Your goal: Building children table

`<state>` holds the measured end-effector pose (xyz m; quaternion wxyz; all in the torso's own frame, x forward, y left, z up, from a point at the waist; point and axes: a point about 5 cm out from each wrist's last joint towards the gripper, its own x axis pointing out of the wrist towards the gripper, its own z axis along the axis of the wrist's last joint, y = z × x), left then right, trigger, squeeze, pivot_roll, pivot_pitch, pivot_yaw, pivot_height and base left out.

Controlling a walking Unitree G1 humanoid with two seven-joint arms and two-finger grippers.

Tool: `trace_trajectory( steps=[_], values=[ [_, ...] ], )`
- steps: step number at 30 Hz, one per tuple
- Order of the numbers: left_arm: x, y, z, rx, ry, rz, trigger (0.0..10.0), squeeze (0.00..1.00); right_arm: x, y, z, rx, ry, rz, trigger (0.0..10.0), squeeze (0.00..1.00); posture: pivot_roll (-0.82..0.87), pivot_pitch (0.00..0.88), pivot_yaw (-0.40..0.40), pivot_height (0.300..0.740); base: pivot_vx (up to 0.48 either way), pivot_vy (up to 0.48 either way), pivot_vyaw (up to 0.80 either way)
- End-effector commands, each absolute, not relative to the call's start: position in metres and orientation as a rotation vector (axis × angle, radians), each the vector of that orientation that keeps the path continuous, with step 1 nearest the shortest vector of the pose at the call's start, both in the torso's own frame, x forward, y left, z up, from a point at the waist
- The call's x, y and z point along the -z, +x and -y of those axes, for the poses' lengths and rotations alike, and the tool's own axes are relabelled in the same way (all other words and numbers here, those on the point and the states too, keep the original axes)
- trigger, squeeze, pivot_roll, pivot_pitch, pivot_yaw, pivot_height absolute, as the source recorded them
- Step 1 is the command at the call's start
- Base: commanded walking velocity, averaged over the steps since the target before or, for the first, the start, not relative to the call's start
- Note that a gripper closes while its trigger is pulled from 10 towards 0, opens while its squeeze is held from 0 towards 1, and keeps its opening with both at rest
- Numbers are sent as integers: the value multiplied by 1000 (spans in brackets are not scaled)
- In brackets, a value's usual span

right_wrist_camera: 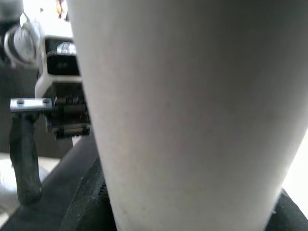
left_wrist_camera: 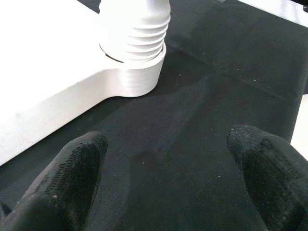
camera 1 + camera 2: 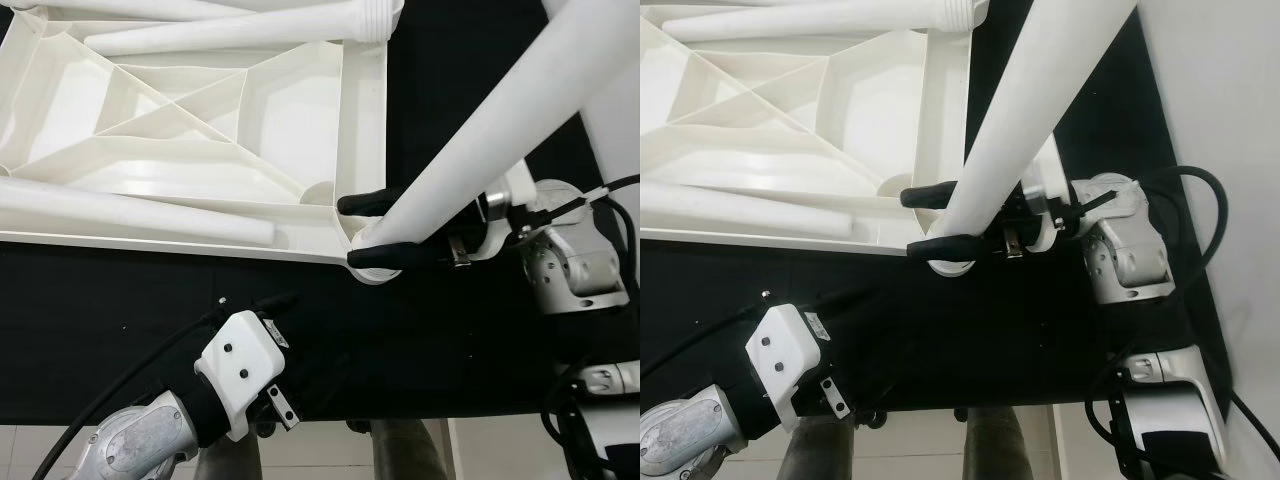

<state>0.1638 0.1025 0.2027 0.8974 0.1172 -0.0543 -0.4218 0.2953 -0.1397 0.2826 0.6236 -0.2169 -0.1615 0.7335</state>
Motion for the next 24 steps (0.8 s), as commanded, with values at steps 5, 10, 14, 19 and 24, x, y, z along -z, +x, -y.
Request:
trace_trajectory(
  steps=[5,10,14,19,24],
  values=[
    [-201,163,-102,890,251,108,10000,0,-254,296,128,-1814,-638,156,10000,0,114,537,1,740,0,0,0],
    [-202,163,-101,887,251,111,10000,0,-256,302,126,-1810,-750,130,10000,0,112,534,-4,740,0,0,0],
    [-201,164,-101,883,252,113,10000,0,-263,305,124,-1806,-741,137,10000,0,109,532,-10,740,0,0,0],
    [-202,164,-99,881,255,122,10000,0,-273,320,120,-1713,-653,156,10000,0,102,528,-19,740,0,0,0],
    [-203,165,-97,881,259,129,10000,0,-278,342,117,-1467,-505,177,10000,0,99,528,-19,740,0,0,0]
  ],
)
